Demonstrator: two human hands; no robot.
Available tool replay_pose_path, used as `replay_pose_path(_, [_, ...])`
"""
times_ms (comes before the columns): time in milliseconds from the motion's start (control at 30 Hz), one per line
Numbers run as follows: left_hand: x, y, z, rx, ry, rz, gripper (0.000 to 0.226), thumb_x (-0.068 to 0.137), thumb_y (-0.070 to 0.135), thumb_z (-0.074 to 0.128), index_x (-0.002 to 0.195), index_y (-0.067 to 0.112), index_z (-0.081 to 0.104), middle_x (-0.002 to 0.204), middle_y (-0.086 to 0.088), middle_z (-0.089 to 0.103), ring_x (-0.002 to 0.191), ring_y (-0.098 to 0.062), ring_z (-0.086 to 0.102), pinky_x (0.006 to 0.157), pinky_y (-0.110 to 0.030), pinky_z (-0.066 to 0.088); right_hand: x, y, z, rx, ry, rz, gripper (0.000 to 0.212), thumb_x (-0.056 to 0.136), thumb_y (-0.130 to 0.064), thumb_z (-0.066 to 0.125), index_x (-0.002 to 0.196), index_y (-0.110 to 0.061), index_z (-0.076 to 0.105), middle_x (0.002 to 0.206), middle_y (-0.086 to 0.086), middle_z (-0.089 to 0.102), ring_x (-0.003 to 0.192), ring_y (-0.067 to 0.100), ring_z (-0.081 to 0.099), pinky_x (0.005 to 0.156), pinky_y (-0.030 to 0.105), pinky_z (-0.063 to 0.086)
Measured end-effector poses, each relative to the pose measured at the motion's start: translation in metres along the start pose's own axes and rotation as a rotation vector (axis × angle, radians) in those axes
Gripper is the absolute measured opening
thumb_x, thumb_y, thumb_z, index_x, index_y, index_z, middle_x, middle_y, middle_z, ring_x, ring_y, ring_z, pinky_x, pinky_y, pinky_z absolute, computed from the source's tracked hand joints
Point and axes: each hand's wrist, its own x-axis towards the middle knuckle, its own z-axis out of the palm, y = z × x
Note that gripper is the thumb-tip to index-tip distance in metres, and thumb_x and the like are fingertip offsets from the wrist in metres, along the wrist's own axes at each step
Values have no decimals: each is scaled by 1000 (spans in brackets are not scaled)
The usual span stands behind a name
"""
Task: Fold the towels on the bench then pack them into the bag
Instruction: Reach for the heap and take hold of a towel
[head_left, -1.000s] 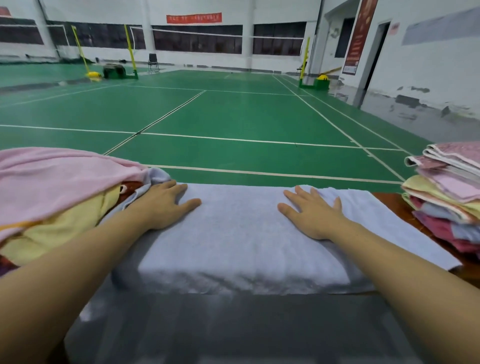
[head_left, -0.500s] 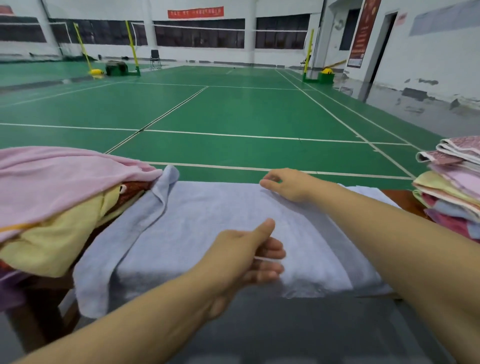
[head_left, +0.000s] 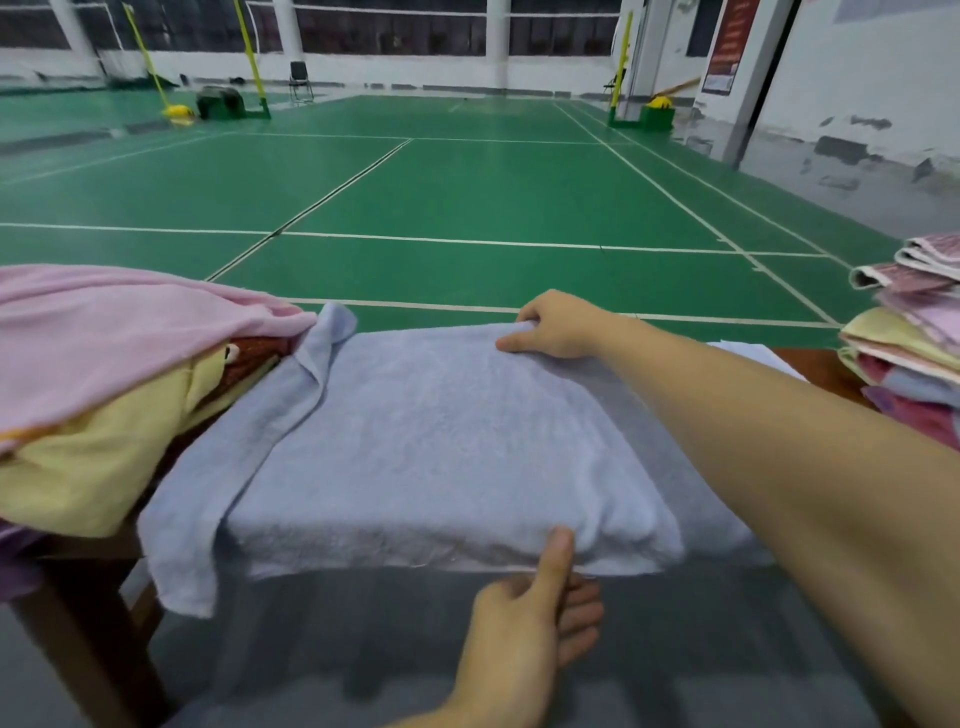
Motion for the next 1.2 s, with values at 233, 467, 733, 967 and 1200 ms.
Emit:
replay_pose_path(233, [-3, 10, 4, -39, 86, 111, 28, 92, 19, 72, 72, -2, 68, 79, -27, 71, 67, -26, 75, 56, -26, 58, -2, -4, -19, 243, 160, -55, 28, 76, -36, 87, 80, -21, 64, 73, -6, 61, 64, 11, 51, 59, 26, 41])
replay_pose_path(467, [-11, 37, 6, -66, 114, 285, 16, 88, 7, 74, 94, -6, 67, 78, -11, 72, 74, -18, 74, 65, -28, 60, -16, 4, -46, 674, 232, 40, 50, 69, -38, 93, 69, -26, 43, 66, -5, 44, 59, 12, 39, 50, 24, 29])
replay_pose_path(733, [27, 135, -7, -203, 127, 599, 11, 97, 16, 68, 87, 12, 64, 81, -9, 65, 75, -20, 61, 70, -36, 54, -45, 30, -77, 1292, 305, 212, 27, 87, -20, 78, 110, -16, 65, 99, 3, 67, 83, 18, 61, 65, 33, 55])
replay_pose_path(967, [72, 203, -11, 11, 197, 698, 31, 84, 30, 83, 99, 16, 59, 96, -10, 67, 85, -23, 61, 76, -37, 52, -62, 76, -103, 1406, 565, 465, 20, 86, -27, 80, 95, -16, 67, 91, 4, 70, 76, 20, 65, 64, 33, 56])
replay_pose_path(1200, [70, 276, 8, 326, 163, 940, 18, 92, 8, 72, 99, 25, 69, 91, -11, 71, 79, -23, 65, 74, -33, 56, -81, 75, -131, 1522, 759, 293, 21, 83, -17, 82, 103, -14, 75, 106, 4, 76, 103, 21, 71, 80, 32, 60])
